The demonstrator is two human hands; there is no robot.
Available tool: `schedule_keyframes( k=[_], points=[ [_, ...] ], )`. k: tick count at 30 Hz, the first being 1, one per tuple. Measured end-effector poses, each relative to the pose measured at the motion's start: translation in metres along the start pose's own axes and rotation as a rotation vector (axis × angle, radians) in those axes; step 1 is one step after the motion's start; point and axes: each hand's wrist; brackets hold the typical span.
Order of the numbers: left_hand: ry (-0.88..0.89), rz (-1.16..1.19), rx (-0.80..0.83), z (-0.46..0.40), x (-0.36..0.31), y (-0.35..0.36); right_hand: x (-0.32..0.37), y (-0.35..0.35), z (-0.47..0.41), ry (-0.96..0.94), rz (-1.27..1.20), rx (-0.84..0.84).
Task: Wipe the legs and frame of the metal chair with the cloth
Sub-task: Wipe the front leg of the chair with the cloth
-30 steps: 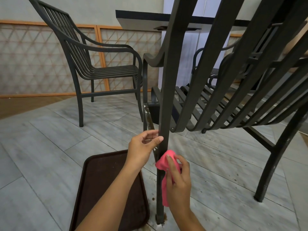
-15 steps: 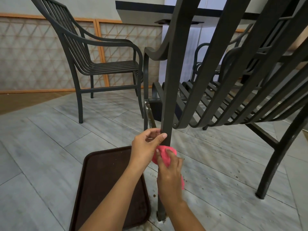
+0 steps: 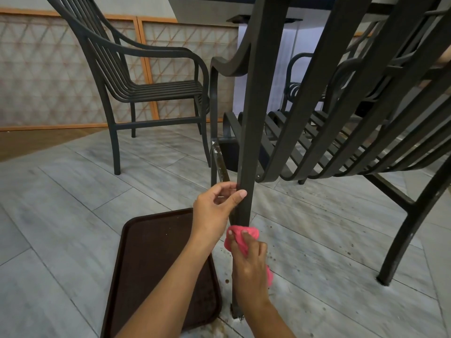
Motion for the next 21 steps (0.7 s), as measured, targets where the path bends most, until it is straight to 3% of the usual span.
schedule_keyframes(
  k=[8,13,15,17,21],
  points=[
    [0.026,-0.059,0.007,0.009,0.004,-0.001,-0.005,0.002,0.007,-0.004,0.005,0.032],
    [-0.001,-0.100,0.000,0.019,0.012,-0.004,-0.015,0.001,0.023,0.000,-0.032,0.194],
    [-0.017,-0.117,-0.011,0.023,0.017,-0.005,-0.017,-0.007,0.030,0.155,-0.079,0.213],
    [-0.034,-0.127,-0.024,0.027,0.021,-0.006,-0.020,-0.017,0.033,0.272,-0.171,0.174],
    [-0.058,-0.120,-0.026,0.031,0.028,-0.006,-0.015,-0.025,0.019,0.264,-0.228,-0.004]
  ],
)
Point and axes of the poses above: each hand's wrist, its own z-axis away from the middle knuckle, its own y-axis out of the palm, x = y × z, and after that the axes turned 2 degrees about x, right-handed
